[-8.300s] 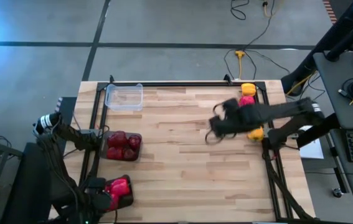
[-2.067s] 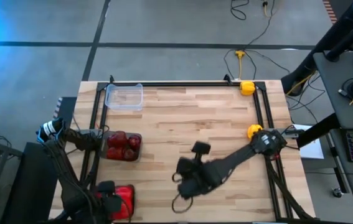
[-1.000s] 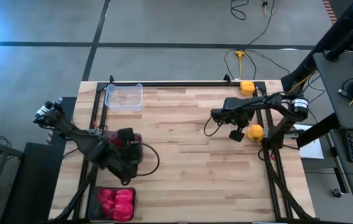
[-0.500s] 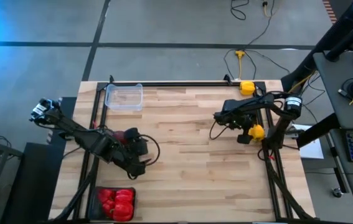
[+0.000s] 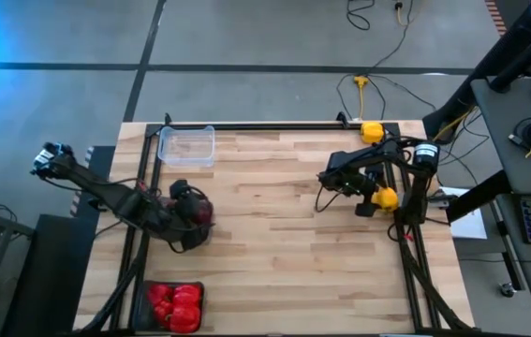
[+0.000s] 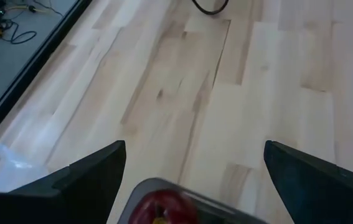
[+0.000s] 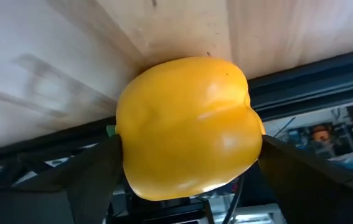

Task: Sort produce into baskets
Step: Put the yellow bell pepper into the white bin

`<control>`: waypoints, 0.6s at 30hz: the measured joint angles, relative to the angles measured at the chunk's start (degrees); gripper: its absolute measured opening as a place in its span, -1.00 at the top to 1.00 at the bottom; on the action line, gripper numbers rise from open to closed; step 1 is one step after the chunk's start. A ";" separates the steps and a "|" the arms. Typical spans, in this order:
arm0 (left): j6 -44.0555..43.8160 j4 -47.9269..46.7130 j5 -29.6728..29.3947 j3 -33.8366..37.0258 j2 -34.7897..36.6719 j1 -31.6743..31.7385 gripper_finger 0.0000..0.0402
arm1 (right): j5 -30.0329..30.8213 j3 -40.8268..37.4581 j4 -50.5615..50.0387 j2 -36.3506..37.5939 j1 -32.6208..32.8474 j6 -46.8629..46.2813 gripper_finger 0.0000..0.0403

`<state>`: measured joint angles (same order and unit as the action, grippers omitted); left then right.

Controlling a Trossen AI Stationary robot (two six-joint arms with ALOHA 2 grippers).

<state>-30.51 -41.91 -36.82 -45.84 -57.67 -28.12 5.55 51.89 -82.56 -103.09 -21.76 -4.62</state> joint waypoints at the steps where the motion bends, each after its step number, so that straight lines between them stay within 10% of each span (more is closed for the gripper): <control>1: -0.13 -0.08 -0.02 0.79 1.12 0.00 -0.80 | -0.07 0.34 -0.22 -0.04 0.00 -1.23 -0.71; 18: -2.77 -18.76 -1.62 -3.63 8.55 2.32 -0.80 | -1.73 27.33 2.37 0.13 0.46 -10.84 -0.43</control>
<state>-33.28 -60.66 -38.43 -49.47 -49.12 -25.80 3.82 79.22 -80.18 -102.96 -21.30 -15.47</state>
